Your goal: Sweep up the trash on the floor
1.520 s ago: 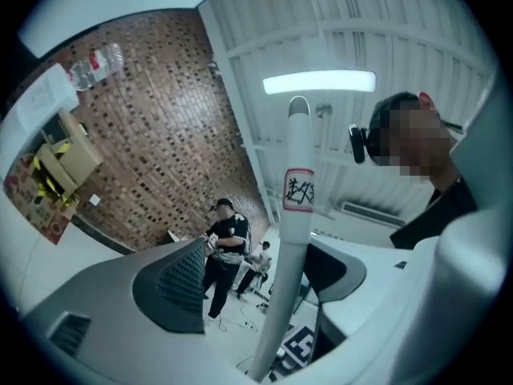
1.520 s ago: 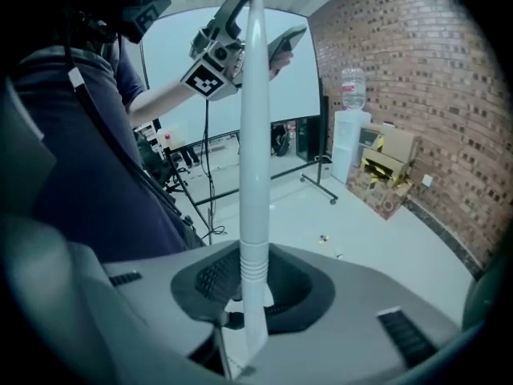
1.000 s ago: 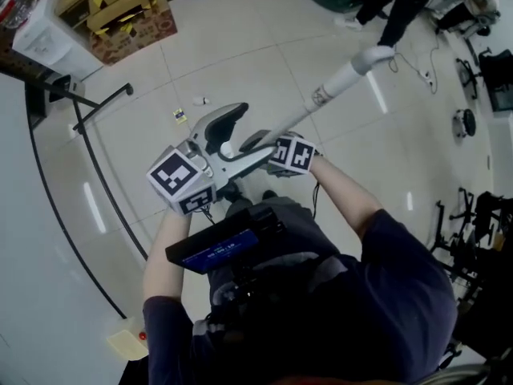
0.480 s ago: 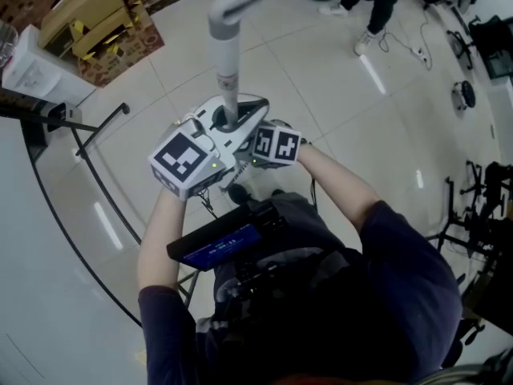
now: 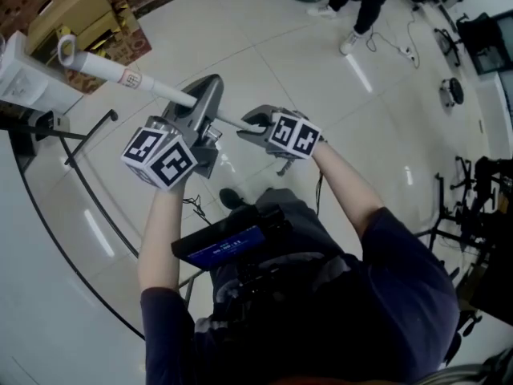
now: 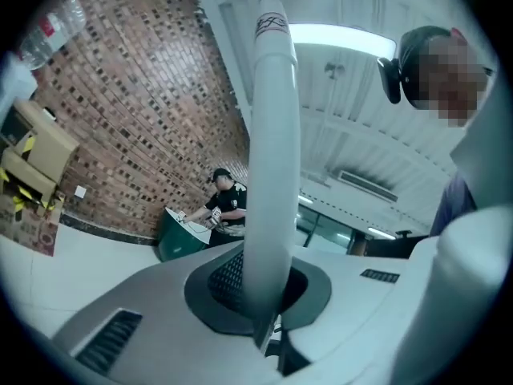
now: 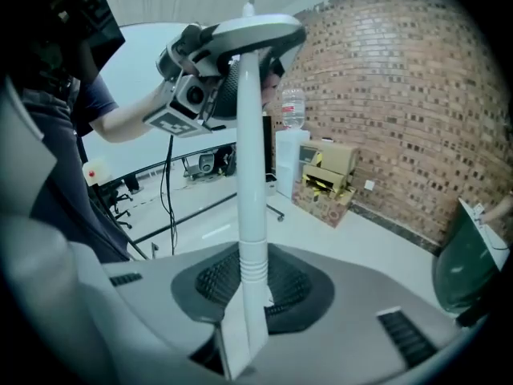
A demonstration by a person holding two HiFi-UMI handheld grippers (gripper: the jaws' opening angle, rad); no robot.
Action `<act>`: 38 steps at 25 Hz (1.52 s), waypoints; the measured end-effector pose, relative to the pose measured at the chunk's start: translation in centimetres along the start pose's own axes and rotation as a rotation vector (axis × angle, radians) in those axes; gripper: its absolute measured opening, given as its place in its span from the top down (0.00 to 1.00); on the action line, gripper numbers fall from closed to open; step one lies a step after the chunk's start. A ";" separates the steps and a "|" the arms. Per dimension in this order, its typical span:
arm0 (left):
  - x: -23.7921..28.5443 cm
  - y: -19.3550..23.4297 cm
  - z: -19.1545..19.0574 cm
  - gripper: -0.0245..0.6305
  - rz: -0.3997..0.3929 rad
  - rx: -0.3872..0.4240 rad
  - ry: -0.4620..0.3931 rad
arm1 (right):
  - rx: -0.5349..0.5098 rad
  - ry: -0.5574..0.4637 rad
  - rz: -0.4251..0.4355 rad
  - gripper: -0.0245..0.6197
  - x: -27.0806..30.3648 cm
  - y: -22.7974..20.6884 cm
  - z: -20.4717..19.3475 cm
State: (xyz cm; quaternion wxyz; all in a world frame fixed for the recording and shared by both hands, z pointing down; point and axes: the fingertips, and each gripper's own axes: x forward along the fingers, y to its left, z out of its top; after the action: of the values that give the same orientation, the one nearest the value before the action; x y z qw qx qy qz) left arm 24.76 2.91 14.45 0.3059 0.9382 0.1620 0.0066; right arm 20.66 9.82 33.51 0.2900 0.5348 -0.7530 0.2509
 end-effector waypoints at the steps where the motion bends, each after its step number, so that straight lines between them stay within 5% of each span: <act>1: 0.5 0.9 0.3 0.96 0.021 -0.030 -0.033 | -0.006 0.009 -0.008 0.82 -0.3 -1.1 -0.2; 5: 1.6 3.6 -0.1 0.97 0.130 -0.108 -0.129 | -0.043 0.047 -0.020 0.82 -0.9 -4.1 -1.6; 9: 2.2 5.6 -2.4 0.97 0.219 -0.136 -0.127 | -0.109 0.102 -0.007 0.82 -0.5 -6.2 -3.8; 16: 4.5 8.8 -5.2 0.95 0.339 -0.209 -0.193 | -0.232 0.145 0.088 0.81 0.7 -10.7 -6.8; 22: 5.2 13.8 -8.3 0.95 0.524 -0.267 -0.256 | -0.287 0.197 0.207 0.81 4.1 -14.0 -9.6; 27: 3.9 19.7 -12.4 0.94 0.633 -0.378 -0.290 | -0.306 0.263 0.217 0.81 8.9 -16.3 -12.4; 38: -1.5 32.6 -27.8 0.93 0.664 -0.637 -0.348 | -0.292 0.424 0.227 0.78 24.1 -18.6 -23.5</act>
State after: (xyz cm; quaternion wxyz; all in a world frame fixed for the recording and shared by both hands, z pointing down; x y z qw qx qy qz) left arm 29.99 -6.44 55.92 0.5815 0.7862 -0.2092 -0.0039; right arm 36.06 4.53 68.35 0.4849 0.3351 -0.7589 0.2770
